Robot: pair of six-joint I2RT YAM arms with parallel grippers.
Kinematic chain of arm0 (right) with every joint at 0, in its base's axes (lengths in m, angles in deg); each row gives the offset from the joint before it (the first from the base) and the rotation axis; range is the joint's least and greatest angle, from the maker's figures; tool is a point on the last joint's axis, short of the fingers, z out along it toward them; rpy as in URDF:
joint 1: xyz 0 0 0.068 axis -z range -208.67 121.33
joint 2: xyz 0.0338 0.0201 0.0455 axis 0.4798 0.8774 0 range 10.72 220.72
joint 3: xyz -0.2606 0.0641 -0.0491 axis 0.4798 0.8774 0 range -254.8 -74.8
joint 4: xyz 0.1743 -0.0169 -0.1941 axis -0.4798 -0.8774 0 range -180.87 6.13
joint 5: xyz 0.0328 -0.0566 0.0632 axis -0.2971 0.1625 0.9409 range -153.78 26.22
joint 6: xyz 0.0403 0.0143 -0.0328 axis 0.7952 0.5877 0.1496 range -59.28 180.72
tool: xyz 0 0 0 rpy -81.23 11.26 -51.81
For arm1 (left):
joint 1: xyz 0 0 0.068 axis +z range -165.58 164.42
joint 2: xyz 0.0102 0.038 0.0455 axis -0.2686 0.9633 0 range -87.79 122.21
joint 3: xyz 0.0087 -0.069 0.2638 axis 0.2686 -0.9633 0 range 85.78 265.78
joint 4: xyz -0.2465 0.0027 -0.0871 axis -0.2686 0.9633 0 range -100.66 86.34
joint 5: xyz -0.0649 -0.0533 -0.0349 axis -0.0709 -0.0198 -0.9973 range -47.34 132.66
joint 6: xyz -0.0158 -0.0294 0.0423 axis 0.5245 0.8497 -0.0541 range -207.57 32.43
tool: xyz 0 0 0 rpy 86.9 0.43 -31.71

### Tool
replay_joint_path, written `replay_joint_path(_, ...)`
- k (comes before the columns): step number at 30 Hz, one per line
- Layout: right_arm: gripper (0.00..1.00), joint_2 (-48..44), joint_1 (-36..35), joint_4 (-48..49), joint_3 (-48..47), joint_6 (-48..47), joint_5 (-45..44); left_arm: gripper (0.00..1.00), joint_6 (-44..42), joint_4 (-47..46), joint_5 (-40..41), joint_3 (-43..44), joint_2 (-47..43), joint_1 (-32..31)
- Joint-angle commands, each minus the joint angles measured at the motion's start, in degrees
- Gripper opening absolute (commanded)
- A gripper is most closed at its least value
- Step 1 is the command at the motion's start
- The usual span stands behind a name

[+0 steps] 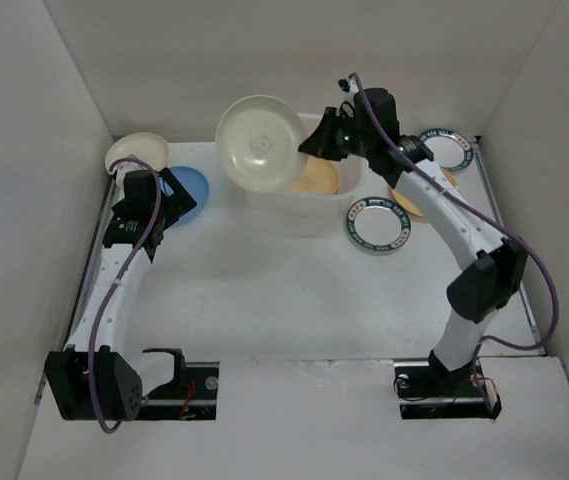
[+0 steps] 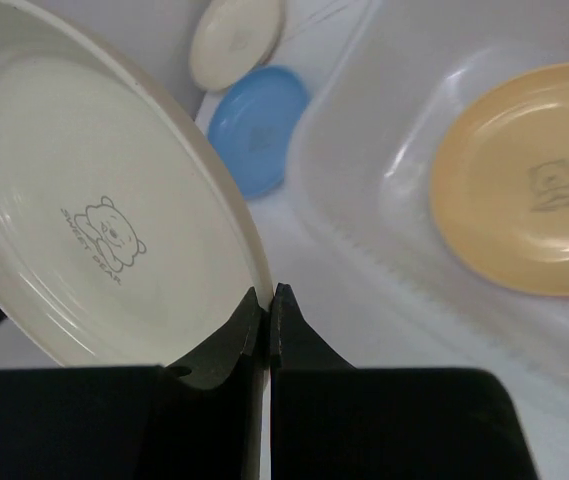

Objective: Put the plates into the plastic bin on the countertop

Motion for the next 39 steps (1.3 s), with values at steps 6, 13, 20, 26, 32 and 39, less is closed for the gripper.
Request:
replay_joint_path(6,0.00,14.9,11.0,-0.4,-9.0,3.0,-6.8,1.00,2.1,-0.4,0.8,-5.7,-6.1,1.5)
replay_joint_path(13,0.06,22.5,12.6,-1.1,-11.9,3.0,-7.3,1.00,1.7,0.7,-1.0,-7.3,-8.4,4.5)
replay_joint_path(20,0.36,24.8,12.2,-2.9,-12.5,2.0,-8.7,1.00,1.6,0.2,-1.1,-7.0,-7.6,4.3)
replay_joint_path(26,0.57,17.0,12.0,0.7,-7.3,0.8,-10.2,1.00,2.0,-0.3,-1.4,-6.5,-6.4,4.0)
replay_joint_path(32,0.77,-3.7,12.0,8.7,8.7,2.4,-10.8,1.00,2.1,-1.5,-1.4,-5.3,-4.0,2.5)
replay_joint_path(39,0.76,-19.5,13.2,6.7,33.7,8.4,-13.3,1.00,2.7,-4.1,-1.1,-3.3,0.2,-0.5)
